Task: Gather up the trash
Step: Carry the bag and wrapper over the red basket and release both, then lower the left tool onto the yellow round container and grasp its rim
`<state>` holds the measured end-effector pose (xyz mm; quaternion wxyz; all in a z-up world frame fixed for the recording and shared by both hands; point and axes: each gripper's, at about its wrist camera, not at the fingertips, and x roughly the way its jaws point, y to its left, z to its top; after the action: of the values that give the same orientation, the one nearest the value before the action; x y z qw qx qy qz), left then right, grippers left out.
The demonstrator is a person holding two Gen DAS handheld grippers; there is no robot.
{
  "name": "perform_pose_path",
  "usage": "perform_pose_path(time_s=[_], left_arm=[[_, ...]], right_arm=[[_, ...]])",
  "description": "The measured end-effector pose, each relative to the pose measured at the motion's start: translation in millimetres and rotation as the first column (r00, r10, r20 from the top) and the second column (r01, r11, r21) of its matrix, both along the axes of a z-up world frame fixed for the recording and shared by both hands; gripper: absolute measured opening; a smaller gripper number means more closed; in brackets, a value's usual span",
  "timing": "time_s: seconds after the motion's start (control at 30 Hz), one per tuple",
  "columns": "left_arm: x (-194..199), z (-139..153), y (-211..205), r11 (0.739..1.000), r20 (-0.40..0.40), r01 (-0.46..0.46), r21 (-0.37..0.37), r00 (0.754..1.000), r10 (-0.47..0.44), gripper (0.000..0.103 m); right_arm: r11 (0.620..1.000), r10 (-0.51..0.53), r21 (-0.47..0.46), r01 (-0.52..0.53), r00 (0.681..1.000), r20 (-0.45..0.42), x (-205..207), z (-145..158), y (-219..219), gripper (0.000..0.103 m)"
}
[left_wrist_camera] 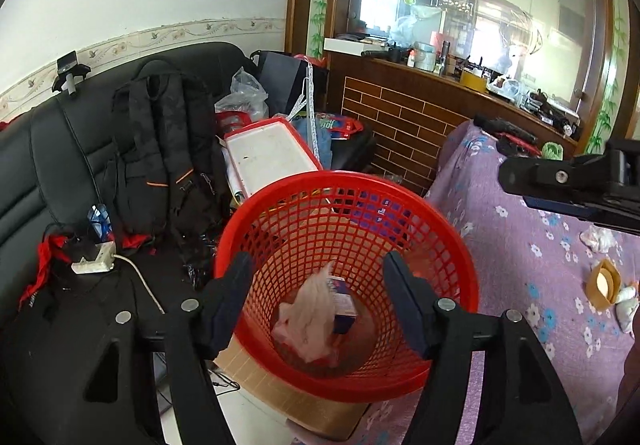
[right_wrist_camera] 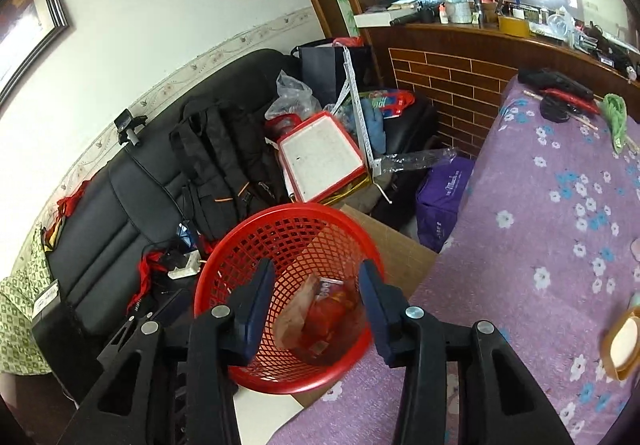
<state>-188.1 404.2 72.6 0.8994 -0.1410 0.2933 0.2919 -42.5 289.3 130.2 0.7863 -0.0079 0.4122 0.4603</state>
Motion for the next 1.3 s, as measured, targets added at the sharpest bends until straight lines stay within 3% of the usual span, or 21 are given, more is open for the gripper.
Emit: perform_pose_path(time_s=[0.3, 0.77, 1.03, 1.3], left_arm=[[-2, 10, -23, 0.999, 0.029, 0.048, 0.002, 0.998, -0.048, 0.066], [36, 12, -121, 0.967, -0.013, 0.252, 0.037, 0.968, -0.252, 0.066], [66, 10, -185, 0.924, -0.068, 0.380, 0.050, 0.924, -0.376, 0.066], [97, 2, -247, 0.866, -0.145, 0.498, 0.049, 0.861, -0.487, 0.067]], right_arm=[[0.999, -0.049, -0.015, 0.049, 0.999, 0.004, -9, -1, -64, 0.055], [0.966, -0.252, -0.067, 0.249, 0.967, -0.037, -4, -29, -212, 0.055], [0.901, -0.433, -0.065, 0.430, 0.900, -0.054, 9, -40, -312, 0.055], [0.830, -0.557, -0.050, 0.555, 0.826, -0.086, 24, -48, -374, 0.055]])
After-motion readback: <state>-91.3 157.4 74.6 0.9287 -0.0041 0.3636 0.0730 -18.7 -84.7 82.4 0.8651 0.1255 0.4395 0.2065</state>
